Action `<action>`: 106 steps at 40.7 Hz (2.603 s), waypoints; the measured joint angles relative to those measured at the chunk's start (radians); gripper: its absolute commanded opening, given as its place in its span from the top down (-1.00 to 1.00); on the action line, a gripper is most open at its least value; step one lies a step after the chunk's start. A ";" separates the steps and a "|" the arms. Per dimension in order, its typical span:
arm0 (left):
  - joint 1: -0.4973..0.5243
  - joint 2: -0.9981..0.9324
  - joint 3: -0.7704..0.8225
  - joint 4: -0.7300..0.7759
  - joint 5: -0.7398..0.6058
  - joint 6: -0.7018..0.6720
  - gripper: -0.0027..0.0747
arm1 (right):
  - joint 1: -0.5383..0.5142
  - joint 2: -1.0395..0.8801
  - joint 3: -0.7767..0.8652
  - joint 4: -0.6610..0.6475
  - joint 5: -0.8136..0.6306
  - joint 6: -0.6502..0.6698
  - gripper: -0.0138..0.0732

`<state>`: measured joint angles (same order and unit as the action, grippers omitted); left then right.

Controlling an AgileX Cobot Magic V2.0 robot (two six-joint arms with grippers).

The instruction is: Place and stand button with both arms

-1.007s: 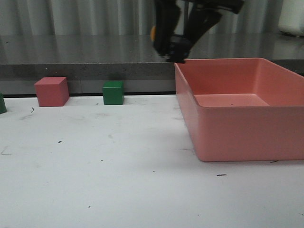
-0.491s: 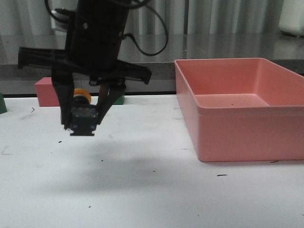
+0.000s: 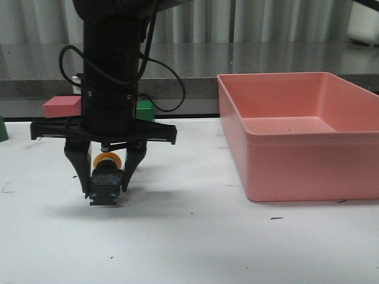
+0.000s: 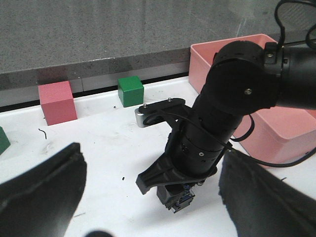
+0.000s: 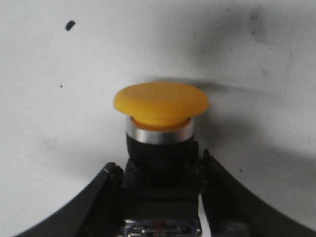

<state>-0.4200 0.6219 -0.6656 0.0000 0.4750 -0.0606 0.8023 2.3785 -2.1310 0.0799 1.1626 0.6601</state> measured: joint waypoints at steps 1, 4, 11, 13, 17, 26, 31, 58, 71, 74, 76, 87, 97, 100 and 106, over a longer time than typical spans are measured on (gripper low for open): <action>0.000 0.000 0.000 0.000 0.000 0.000 -0.48 | 0.000 0.007 -0.006 0.000 0.002 0.003 0.10; 0.000 0.000 0.000 0.000 0.000 0.000 -0.48 | 0.000 0.021 -0.019 0.000 0.009 0.027 0.07; 0.000 0.000 0.000 0.000 0.000 0.000 -0.48 | 0.000 0.032 -0.024 0.000 0.022 0.075 -0.18; 0.000 0.000 0.000 0.000 0.000 0.000 -0.48 | 0.000 0.032 -0.029 0.000 0.030 0.077 -0.29; 0.000 0.000 0.000 0.000 0.000 0.000 -0.48 | 0.000 0.032 -0.036 0.000 0.048 0.078 -0.42; 0.000 0.000 0.000 0.000 0.000 0.000 -0.48 | 0.000 0.032 -0.067 0.000 0.061 0.068 -0.44; 0.000 0.000 0.000 0.000 0.000 0.000 -0.48 | 0.000 0.023 -0.089 -0.007 0.063 -0.002 -0.44; 0.000 0.000 0.000 0.000 0.000 0.000 -0.48 | 0.000 -0.479 0.015 -0.101 0.085 -0.572 -0.43; 0.000 0.000 0.000 0.000 0.000 0.000 -0.48 | 0.000 -0.891 0.338 -0.101 0.091 -0.696 -0.42; 0.000 0.000 0.000 0.000 0.000 0.000 -0.48 | 0.000 -0.997 0.441 -0.101 0.090 -0.709 -0.42; 0.000 0.000 0.000 0.000 0.000 0.000 -0.48 | 0.000 -1.063 0.508 -0.101 0.075 -0.716 -0.42; 0.000 0.000 0.000 0.000 0.000 0.000 -0.48 | 0.000 -1.396 0.846 -0.101 -0.047 -0.723 -0.42; 0.000 0.000 0.000 0.000 0.000 0.000 -0.48 | 0.000 -1.666 1.073 -0.101 -0.085 -0.726 -0.42; 0.000 0.000 0.000 0.000 0.000 0.000 -0.48 | 0.000 -1.739 1.119 -0.101 -0.093 -0.726 -0.42; 0.000 0.000 0.000 0.000 0.000 0.000 -0.48 | 0.000 -1.872 1.193 -0.101 -0.099 -0.726 -0.42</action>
<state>-0.4200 0.6219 -0.6656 0.0000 0.4750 -0.0606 0.8023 0.5065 -0.9385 -0.0210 1.0635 -0.0655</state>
